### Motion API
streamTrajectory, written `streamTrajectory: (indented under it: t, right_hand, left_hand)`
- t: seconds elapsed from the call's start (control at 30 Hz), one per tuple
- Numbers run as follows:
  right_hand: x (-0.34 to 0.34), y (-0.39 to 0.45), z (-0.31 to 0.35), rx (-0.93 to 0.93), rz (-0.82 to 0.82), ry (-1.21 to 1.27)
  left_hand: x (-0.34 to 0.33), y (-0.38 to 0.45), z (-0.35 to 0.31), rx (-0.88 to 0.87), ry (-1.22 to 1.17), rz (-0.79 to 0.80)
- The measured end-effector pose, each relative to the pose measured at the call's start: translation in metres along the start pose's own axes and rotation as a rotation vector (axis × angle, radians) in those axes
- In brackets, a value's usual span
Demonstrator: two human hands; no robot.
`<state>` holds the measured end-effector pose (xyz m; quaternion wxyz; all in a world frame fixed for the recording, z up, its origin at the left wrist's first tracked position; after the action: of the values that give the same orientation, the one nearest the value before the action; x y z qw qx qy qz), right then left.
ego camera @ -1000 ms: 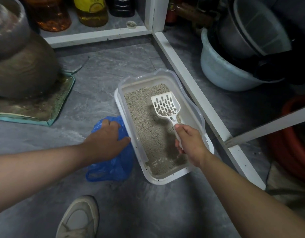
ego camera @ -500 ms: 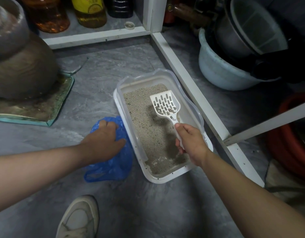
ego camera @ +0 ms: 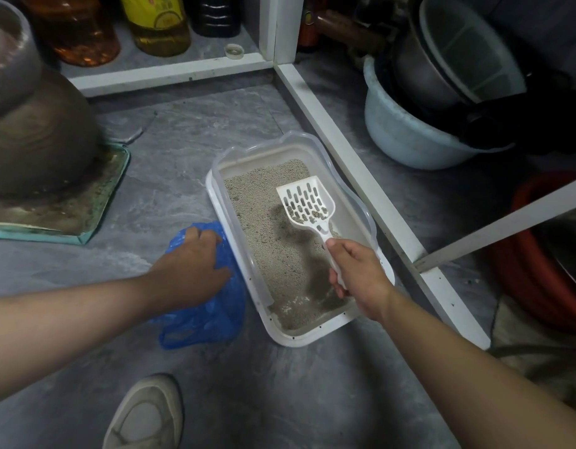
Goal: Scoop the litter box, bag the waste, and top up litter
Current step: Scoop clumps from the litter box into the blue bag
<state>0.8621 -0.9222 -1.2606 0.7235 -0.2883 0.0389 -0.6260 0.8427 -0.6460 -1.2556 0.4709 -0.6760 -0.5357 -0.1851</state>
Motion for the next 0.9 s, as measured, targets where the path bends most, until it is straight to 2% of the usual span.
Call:
streamTrajectory:
  t: [0.17,0.4,0.53,0.67,0.9]
  right_hand:
    - [-0.020,-0.019,0.019,0.046,0.114,-0.034]
    - [-0.065,-0.038,0.033,0.043,0.253,-0.039]
    - [-0.096,-0.047,0.031,0.071,0.332,-0.082]
    - [-0.120,-0.054,0.023,0.123,0.357,-0.251]
    - [-0.154,-0.056,0.037,0.408,0.166,-0.787]
  left_hand:
    - [0.010,-0.005,0.023,0.050,-0.037,-0.037]
    - [0.032,-0.021,0.061,0.077,-0.112,-0.186]
    - [0.042,-0.026,0.074,0.105,-0.128,-0.220]
    - [0.048,-0.031,0.082,0.128,-0.124,-0.233]
    - [0.045,-0.031,0.084,0.116,-0.173,-0.201]
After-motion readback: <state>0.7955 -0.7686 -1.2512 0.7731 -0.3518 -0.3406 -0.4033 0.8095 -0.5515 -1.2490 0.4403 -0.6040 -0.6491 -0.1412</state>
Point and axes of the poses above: each hand's wrist, its own y-axis towards the middle knuckle, its own x-axis out of the back of the hand, z = x × y, the point moved 9 cm from there along y, towards the middle knuckle, and after that the axes turned 6 degrees about -y, right-handed, at the moved point
